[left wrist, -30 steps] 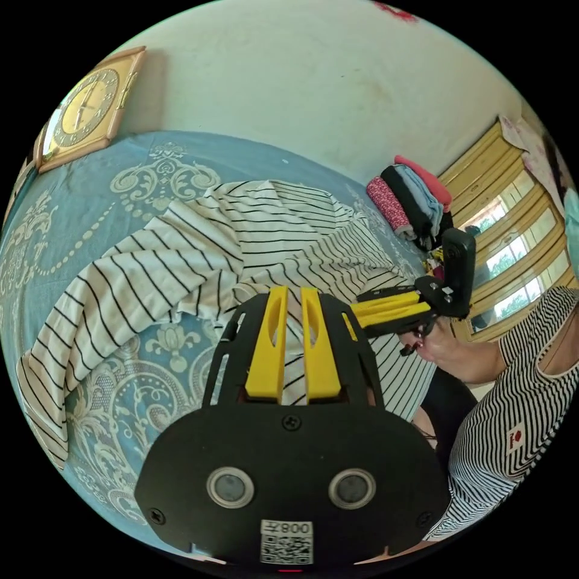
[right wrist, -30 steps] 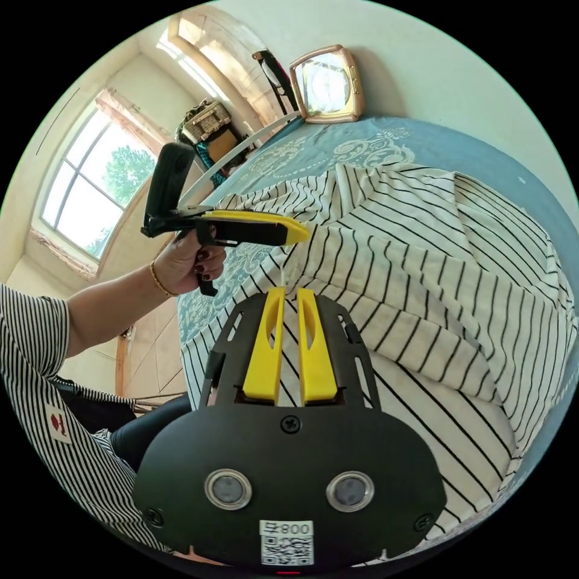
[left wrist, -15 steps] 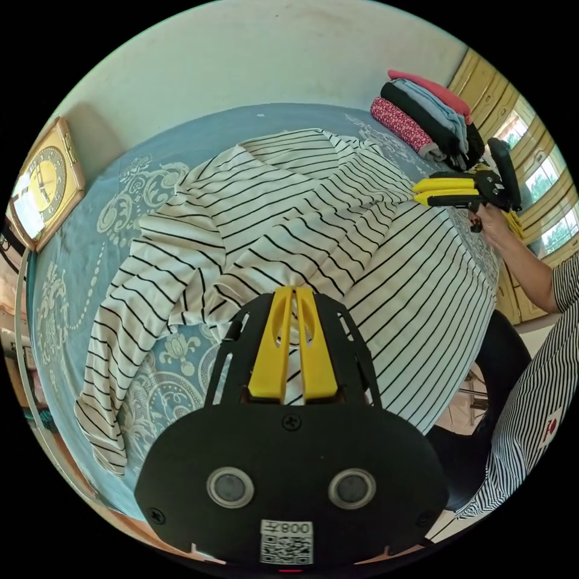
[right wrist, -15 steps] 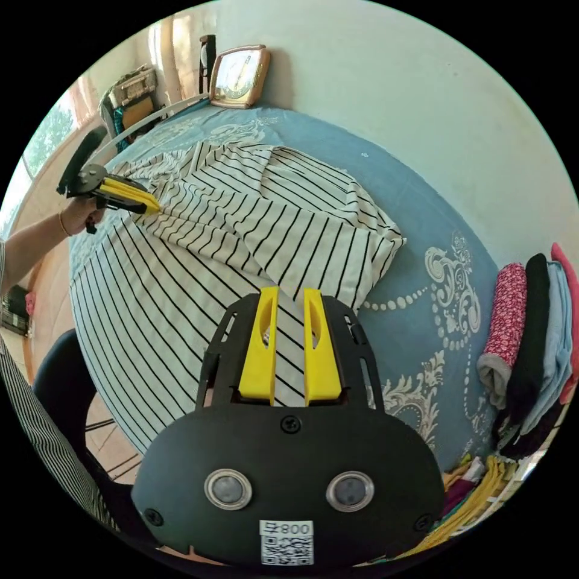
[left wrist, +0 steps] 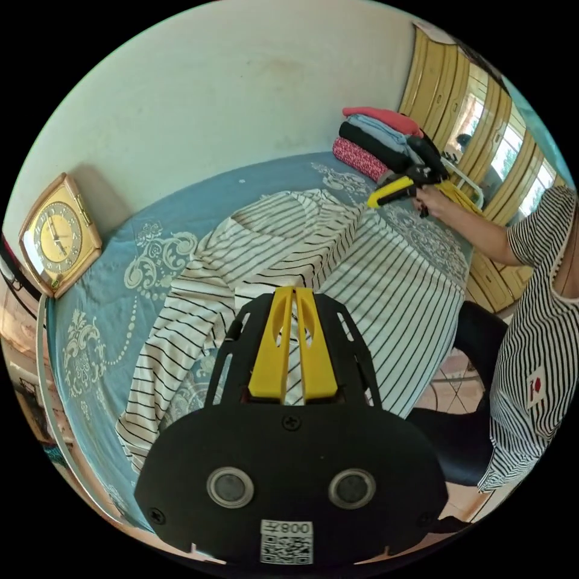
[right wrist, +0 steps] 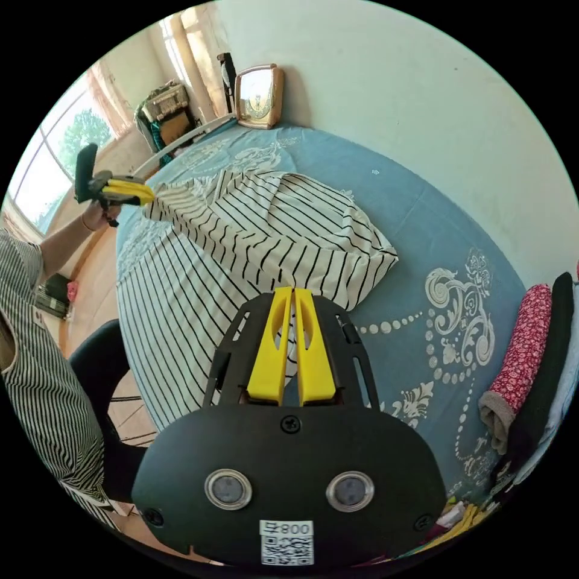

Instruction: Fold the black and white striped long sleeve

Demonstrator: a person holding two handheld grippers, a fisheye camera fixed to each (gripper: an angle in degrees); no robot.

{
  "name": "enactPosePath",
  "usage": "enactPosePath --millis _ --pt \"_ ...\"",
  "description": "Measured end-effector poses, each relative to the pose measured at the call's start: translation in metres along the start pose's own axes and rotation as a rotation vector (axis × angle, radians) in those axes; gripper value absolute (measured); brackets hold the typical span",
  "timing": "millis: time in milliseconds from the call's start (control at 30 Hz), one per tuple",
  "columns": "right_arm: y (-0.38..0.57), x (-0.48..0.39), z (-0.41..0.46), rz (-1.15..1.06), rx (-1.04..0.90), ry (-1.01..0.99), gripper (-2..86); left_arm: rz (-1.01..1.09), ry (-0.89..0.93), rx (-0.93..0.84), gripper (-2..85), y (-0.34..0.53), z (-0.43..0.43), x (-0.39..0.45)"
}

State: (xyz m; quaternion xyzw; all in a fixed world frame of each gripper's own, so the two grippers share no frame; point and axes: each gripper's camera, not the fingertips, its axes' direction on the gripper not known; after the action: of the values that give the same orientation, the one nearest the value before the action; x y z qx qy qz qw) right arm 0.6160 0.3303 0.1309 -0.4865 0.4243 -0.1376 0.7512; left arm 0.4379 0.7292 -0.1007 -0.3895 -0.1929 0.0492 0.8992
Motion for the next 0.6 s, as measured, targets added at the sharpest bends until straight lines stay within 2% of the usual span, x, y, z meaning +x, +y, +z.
enactPosePath --millis 133,200,267,433,500,600 --pt "0.01 0.024 0.017 0.007 -0.106 -0.162 0.7 0.008 0.057 -0.134 0.8 0.021 0.037 0.015" --pt "0.019 0.02 0.032 -0.026 -0.207 -0.103 0.9 -0.036 0.105 -0.121 1.0 0.03 0.039 0.014" --pt "0.025 0.02 0.036 -0.025 -0.224 -0.037 1.1 -0.082 0.149 -0.082 1.1 0.036 0.031 0.007" --pt "0.038 0.039 0.007 0.11 -0.054 0.028 2.2 -0.198 0.257 0.043 2.3 0.048 -0.002 -0.021" --pt "0.043 0.029 -0.004 0.118 0.036 -0.02 3.0 -0.23 0.246 0.079 2.9 0.051 -0.014 -0.031" --pt "0.035 -0.009 0.013 0.043 0.046 -0.141 4.4 -0.237 0.185 0.053 3.8 0.045 -0.01 -0.043"
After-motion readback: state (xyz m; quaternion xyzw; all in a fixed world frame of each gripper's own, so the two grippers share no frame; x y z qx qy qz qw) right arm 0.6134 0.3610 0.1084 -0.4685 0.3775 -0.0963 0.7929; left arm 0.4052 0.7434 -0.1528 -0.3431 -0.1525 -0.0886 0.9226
